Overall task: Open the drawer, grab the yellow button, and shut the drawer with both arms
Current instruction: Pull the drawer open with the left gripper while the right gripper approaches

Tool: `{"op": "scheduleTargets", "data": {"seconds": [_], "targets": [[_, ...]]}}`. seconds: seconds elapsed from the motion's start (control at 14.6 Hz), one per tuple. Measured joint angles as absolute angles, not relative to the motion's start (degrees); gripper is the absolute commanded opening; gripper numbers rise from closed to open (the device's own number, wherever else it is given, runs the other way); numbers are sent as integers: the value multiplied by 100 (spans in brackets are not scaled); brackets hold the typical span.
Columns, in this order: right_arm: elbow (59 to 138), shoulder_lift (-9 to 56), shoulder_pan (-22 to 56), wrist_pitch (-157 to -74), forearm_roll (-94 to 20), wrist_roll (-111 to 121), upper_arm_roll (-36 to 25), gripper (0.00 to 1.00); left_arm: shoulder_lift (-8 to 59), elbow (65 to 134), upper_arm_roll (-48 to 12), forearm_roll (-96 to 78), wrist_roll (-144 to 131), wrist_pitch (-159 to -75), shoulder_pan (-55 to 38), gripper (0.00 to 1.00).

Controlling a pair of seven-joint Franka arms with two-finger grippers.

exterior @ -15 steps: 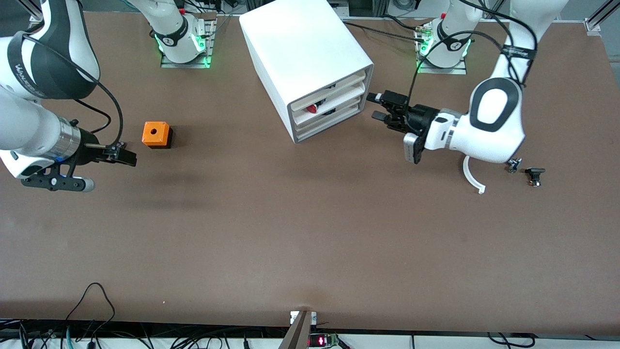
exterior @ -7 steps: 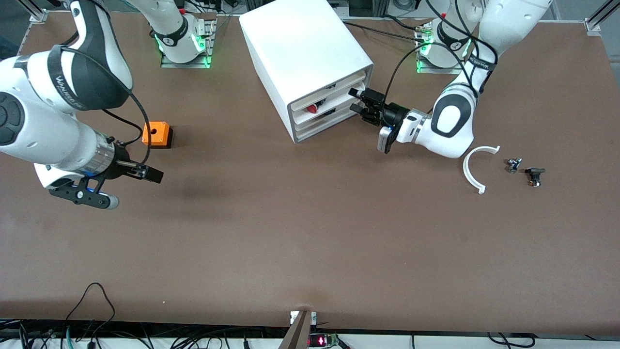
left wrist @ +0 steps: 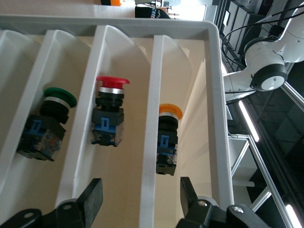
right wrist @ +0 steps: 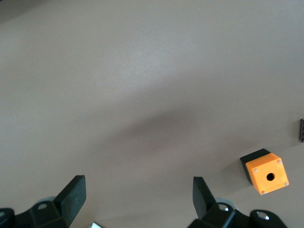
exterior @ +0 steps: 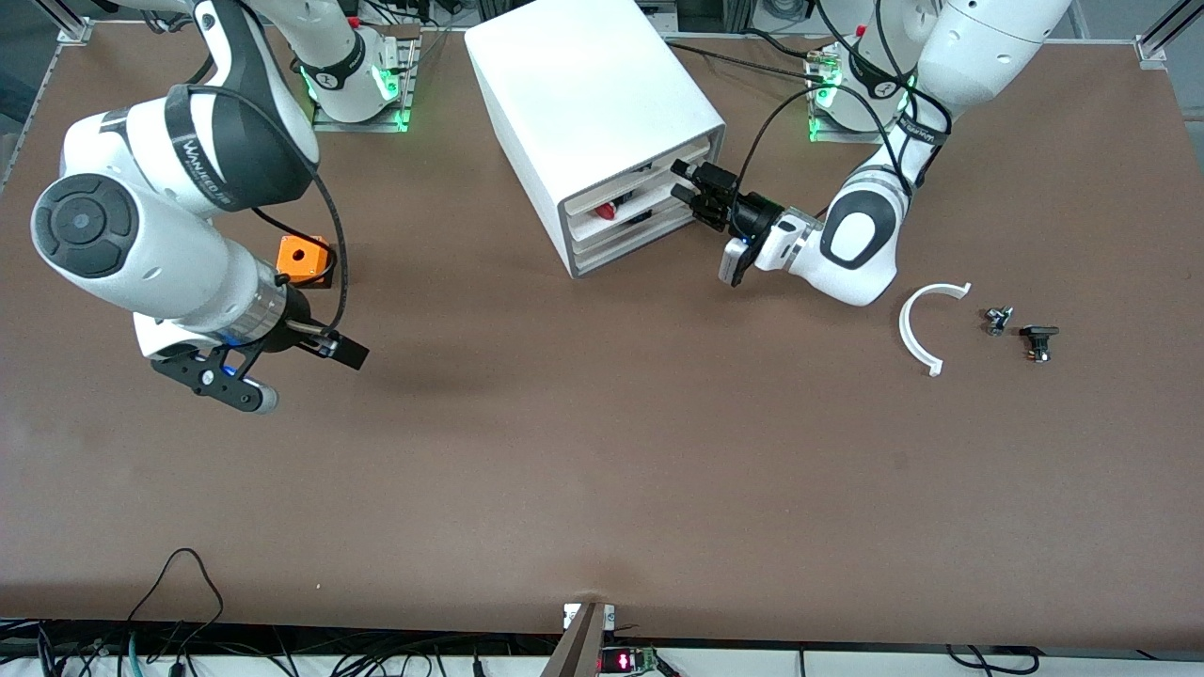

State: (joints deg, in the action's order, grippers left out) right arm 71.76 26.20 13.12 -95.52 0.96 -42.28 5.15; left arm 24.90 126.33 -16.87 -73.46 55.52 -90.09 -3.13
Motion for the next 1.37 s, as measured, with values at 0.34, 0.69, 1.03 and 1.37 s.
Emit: {"op": "scheduleTargets", "data": {"seconds": [0.34,0.69,1.03,1.37], "targets": [[6916,2752,1642,-9674,23,-5132,521,100,2490,12725,-1707,-7346,5697,-8960,-322,0],[6557,3032,1890,-9909,-231,-6098,523,100,2485,12724,-1712,-7358,5774,-8913,-319,0],[6403,3190,2031,-10376,-551,-6950,523,100,2484,12706,-1711,-7358,5783,-8913,-313,0],[6390,3298,2448,-10890,-560,-7762,528,100,2543,11919,-1631,-6558,5150,-8968,49,0]]}}
